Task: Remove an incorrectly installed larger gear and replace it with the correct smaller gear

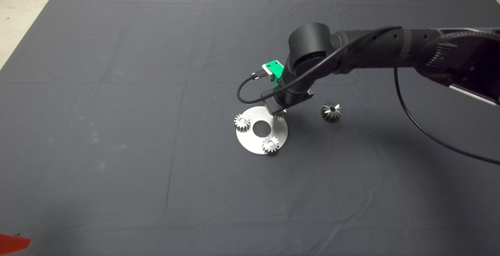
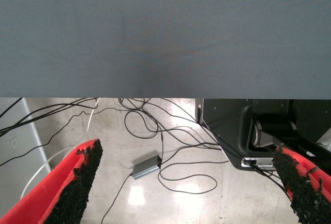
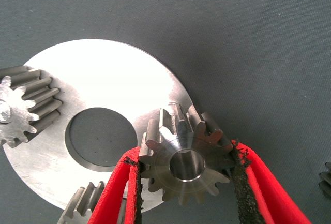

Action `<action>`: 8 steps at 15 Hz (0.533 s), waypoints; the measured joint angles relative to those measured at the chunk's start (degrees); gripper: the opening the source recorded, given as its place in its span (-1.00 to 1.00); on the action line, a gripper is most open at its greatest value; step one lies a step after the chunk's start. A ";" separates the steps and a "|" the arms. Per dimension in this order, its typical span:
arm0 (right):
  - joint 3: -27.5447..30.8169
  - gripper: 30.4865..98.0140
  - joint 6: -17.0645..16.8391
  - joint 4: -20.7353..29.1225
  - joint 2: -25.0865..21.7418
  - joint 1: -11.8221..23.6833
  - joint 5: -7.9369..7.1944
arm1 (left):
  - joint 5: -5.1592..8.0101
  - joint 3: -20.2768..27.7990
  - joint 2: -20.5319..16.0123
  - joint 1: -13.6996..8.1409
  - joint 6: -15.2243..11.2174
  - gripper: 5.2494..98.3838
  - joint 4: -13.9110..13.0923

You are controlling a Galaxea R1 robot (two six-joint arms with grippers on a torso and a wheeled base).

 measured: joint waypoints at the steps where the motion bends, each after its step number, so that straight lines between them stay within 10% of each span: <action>1: 0.01 -0.87 0.00 0.00 0.00 0.00 0.00 | 0.00 0.00 0.00 0.00 0.00 0.70 0.00; 8: -0.50 -0.87 -0.01 0.00 0.46 -0.01 0.02 | -0.05 0.00 0.37 0.00 -0.02 0.70 0.00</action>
